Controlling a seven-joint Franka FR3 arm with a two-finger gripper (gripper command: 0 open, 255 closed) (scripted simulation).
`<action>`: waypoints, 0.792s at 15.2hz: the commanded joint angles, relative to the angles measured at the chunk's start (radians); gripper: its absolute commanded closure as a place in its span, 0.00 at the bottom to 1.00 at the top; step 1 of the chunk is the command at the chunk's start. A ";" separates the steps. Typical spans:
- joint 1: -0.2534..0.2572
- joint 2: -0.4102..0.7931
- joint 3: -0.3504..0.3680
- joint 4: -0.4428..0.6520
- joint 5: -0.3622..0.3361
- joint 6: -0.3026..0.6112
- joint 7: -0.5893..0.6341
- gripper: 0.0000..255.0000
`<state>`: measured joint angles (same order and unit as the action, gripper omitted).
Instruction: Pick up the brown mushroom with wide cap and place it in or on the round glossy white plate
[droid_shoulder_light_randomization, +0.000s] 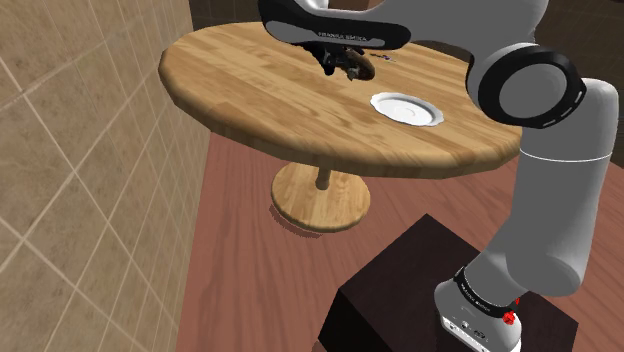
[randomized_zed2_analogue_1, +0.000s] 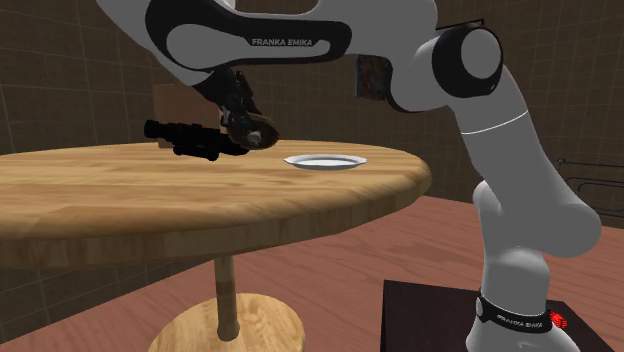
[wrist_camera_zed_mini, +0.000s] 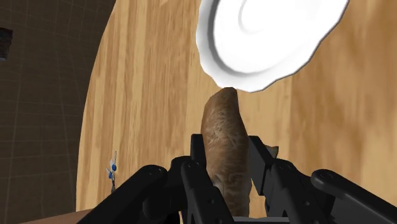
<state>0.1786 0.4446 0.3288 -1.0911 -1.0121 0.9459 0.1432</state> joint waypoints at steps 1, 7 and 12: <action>0.009 0.006 -0.003 0.034 -0.016 -0.018 -0.025 1.00; 0.011 -0.026 -0.005 0.045 -0.031 -0.044 -0.066 1.00; -0.080 -0.299 0.011 -0.307 0.087 0.040 -0.010 1.00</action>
<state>0.1165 0.2095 0.3380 -1.3146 -0.9543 0.9655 0.1199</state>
